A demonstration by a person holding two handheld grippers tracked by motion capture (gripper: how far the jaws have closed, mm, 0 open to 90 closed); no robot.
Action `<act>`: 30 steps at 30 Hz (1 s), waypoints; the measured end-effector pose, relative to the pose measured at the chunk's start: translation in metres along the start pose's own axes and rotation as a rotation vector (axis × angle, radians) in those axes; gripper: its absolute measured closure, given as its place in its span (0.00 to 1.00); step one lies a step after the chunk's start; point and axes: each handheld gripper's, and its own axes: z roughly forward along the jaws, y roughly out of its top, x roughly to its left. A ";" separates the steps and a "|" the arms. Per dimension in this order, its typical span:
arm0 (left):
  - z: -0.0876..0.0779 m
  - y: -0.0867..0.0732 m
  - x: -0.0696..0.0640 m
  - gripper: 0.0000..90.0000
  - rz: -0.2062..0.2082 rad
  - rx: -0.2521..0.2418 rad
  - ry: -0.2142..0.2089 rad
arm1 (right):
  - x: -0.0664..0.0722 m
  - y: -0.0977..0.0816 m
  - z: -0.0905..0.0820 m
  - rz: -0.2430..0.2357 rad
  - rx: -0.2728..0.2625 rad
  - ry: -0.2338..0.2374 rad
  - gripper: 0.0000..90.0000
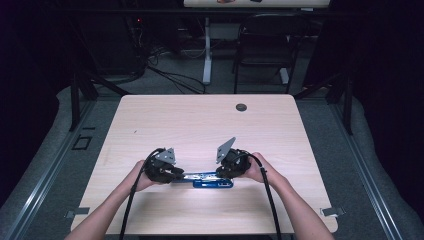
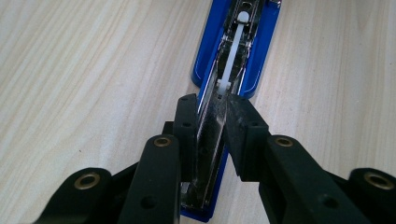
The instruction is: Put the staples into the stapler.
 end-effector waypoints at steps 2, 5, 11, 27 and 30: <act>0.001 0.000 0.000 0.83 -0.002 -0.012 -0.010 | -0.001 0.000 -0.001 0.004 0.006 0.002 0.86; 0.001 0.000 0.000 0.83 -0.001 -0.010 -0.009 | -0.002 -0.002 -0.002 0.021 0.010 0.000 0.83; 0.001 -0.001 0.001 0.83 -0.003 -0.013 -0.011 | -0.004 -0.004 -0.003 0.040 0.009 0.010 0.83; 0.001 -0.001 0.000 0.83 -0.003 -0.012 -0.009 | -0.001 -0.001 -0.006 -0.004 -0.013 0.013 0.87; 0.000 0.000 0.000 0.83 -0.002 -0.004 -0.003 | -0.001 -0.002 -0.008 -0.008 -0.010 0.017 0.87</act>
